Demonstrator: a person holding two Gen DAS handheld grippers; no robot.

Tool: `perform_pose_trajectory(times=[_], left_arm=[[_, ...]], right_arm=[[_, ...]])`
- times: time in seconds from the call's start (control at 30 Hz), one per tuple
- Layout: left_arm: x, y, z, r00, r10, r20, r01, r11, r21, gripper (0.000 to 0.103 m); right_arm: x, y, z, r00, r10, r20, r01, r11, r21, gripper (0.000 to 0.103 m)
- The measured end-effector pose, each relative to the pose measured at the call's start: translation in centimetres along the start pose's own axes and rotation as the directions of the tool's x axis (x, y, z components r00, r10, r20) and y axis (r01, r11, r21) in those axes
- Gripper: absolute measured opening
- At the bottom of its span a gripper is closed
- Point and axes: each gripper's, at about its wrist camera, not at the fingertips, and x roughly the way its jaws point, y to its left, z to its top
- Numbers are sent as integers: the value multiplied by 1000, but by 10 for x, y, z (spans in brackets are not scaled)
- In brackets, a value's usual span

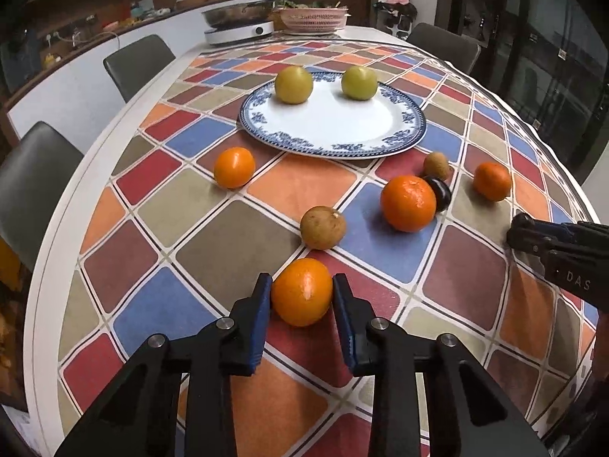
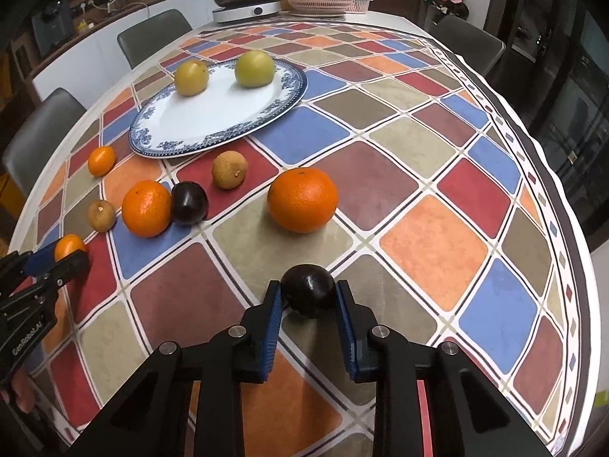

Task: Organize fruits
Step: 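Grasp an orange with the left tool while the right tool grasps a dark plum, then carry the orange to the plate and release it with the left tool while the right tool carries the plum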

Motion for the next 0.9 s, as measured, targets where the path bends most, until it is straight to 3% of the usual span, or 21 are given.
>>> perform_pose_trajectory(times=[0.5,0.9], left_arm=[[-33,-9,9,996,-24,82,21,999,37,32],[-49,-9,36,988,-63,142,56,997,50,32]], right_arm=[[-36,14,5,987,86,133,-72,992,-108,28],[-59,30,31,959,218,183,-181,963,-200,28]])
